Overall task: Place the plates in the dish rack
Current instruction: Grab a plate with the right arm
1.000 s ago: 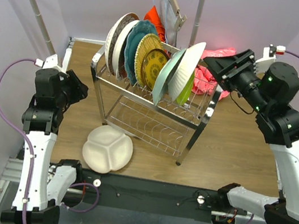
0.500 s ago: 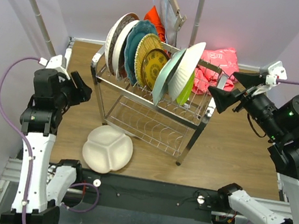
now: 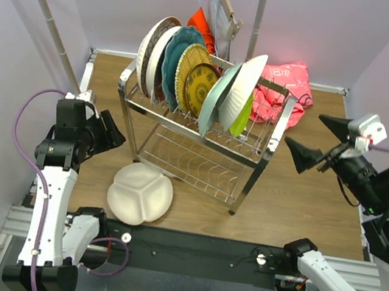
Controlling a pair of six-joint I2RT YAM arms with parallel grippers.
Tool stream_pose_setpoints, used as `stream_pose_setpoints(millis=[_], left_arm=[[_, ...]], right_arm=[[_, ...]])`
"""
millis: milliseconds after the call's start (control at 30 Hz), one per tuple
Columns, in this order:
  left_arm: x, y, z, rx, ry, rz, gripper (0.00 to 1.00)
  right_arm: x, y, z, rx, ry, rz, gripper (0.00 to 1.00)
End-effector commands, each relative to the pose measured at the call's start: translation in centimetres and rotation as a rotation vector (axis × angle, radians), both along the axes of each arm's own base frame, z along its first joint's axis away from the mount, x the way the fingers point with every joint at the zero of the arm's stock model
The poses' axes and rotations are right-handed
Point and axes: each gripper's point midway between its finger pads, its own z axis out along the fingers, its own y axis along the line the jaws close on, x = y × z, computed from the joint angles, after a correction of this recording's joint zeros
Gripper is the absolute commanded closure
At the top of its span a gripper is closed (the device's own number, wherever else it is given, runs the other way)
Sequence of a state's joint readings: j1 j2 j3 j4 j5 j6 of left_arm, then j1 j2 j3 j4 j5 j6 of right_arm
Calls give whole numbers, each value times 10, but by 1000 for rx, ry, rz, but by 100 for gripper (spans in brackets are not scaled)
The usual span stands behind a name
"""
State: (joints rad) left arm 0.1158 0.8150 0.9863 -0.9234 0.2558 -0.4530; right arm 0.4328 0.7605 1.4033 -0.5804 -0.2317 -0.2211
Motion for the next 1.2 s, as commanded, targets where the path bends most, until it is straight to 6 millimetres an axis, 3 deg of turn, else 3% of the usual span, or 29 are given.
stream_pose_setpoints(millis=[0, 133, 233, 367, 567, 733, 967, 1167], left_arm=[[17, -1, 28, -9, -104, -2, 33], [25, 6, 42, 20, -157, 23, 33], [28, 5, 42, 16, -164, 19, 33], [27, 3, 39, 8, -170, 16, 33], [21, 3, 45, 18, -207, 17, 33], [12, 7, 49, 41, -235, 36, 33], [0, 11, 56, 56, -277, 73, 33], [0, 11, 53, 50, -279, 79, 33]], right_arm=[[-53, 20, -19, -187, -42, 281, 0], [-101, 31, -73, -337, 30, 553, 6], [-133, 35, -102, -411, 55, 752, 9], [-152, 43, -119, -438, 43, 947, 11], [-151, 57, -120, -414, -49, 1066, 10], [-139, 63, -138, -420, -17, 1101, 11], [-134, 63, -162, -455, -6, 1112, 11], [-140, 55, -181, -525, -101, 1107, 10]])
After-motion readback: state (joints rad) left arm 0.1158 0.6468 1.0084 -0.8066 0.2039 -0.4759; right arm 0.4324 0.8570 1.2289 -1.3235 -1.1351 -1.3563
